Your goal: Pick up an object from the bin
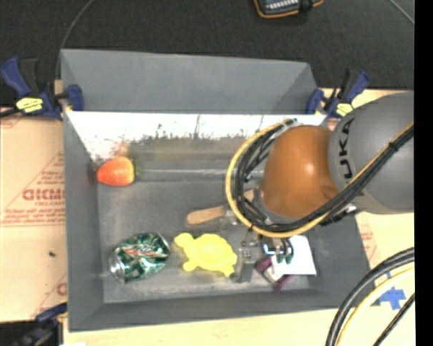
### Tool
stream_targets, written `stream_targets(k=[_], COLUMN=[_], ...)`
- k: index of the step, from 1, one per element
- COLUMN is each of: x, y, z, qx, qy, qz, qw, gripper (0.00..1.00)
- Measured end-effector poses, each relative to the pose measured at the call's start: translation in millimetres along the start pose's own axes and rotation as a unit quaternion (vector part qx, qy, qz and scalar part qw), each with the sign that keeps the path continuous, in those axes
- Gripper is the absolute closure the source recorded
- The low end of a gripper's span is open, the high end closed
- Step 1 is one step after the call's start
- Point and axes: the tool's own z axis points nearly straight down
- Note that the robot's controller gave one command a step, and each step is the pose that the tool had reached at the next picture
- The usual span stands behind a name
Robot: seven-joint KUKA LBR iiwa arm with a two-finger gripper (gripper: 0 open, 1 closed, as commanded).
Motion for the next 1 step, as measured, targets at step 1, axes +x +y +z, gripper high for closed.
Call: stream_targets(k=[1], x=[0.0], y=[0.0], z=[0.0], qx=[0.000], qy=[0.0000], qz=[0.000], qw=[1.0000], gripper=[0.00])
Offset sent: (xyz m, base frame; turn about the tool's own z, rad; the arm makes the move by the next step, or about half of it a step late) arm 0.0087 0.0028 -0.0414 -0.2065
